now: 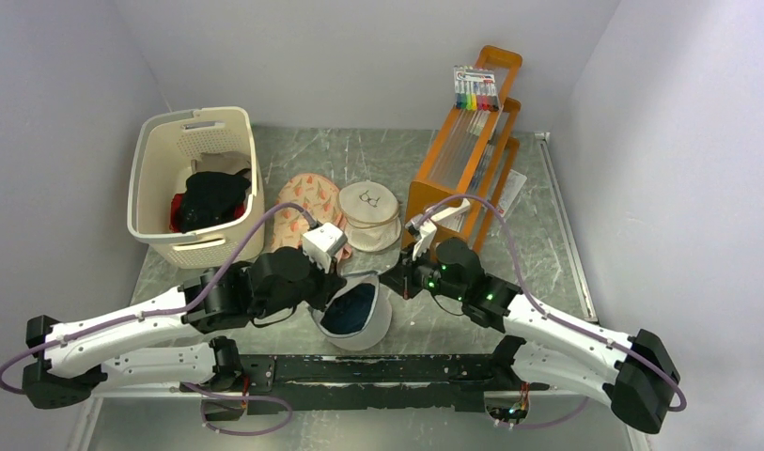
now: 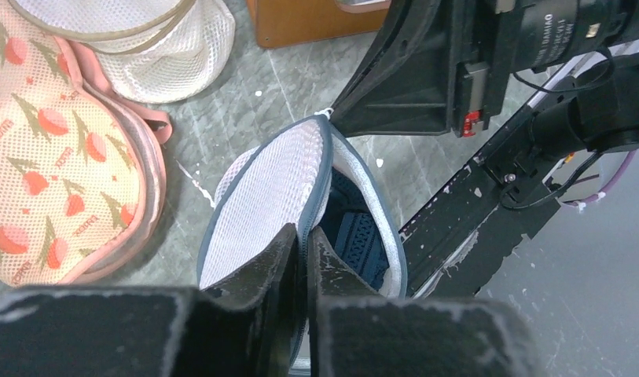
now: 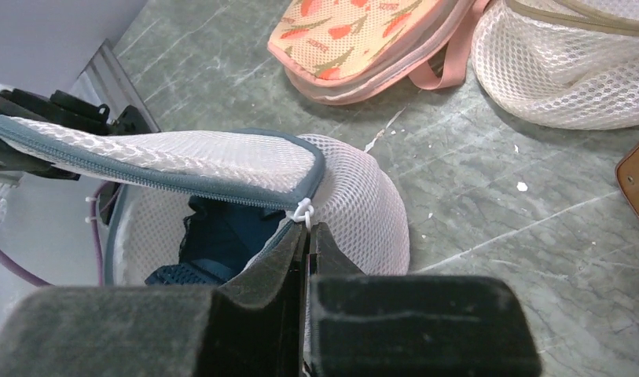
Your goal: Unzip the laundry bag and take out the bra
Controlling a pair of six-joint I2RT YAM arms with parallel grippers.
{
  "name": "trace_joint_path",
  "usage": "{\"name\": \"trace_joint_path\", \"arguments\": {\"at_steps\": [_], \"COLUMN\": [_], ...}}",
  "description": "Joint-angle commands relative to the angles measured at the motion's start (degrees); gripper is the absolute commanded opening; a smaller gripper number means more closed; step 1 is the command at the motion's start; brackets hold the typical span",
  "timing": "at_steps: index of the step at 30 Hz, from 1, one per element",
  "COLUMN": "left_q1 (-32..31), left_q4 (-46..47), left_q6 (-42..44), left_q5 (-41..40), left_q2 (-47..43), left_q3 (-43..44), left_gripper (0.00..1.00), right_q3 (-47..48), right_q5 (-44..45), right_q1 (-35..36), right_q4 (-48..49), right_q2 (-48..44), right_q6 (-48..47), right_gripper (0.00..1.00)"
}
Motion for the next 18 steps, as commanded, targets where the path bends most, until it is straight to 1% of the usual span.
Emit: {"name": "trace_joint_path", "arguments": {"at_steps": [1,5,9,14,17,18], "left_q1": [0.14,0.10,0.14,0.14,0.14,0.14], "left_q4": [-0.09,-2.10,-0.72,-0.74,-1.37,-1.57], "left_q6": [-2.40,-2.11,0.86,3.13,3.59,3.69], "left_q5": [-1.92,-2.19,-0.25,-1.90,-2.49,-2.52], "left_q2": [0.65,5.38,10.33,16.18,17.96,18.26], "left_q3": [-0.08,2.93,5.71,8.58,9.61,9.80], "left_gripper": [0.24,0.45,0.56,0.58,0.54,0.50], "right_q3": [-0.79,-0.70,-0.61,-0.86,-1.10,-1.22], "right_q5": [-1.28,-6.53,-10.12,-12.94,-12.97,-12.85], "right_q1": [-0.65,-0.64,-0.56,-0.47,-0.40,-0.47], "right_q4": [0.95,3.39,5.24,6.40,6.20,6.10], "right_q2": [-2.07,-2.47,-2.73,-3.02,-3.15,-3.21], "right_q6": [-1.40,-2.40,-2.77,-2.73,-2.81,-2.95], "right_gripper": [0.00,0.00,0.00,0.00,0.00,0.00]}}
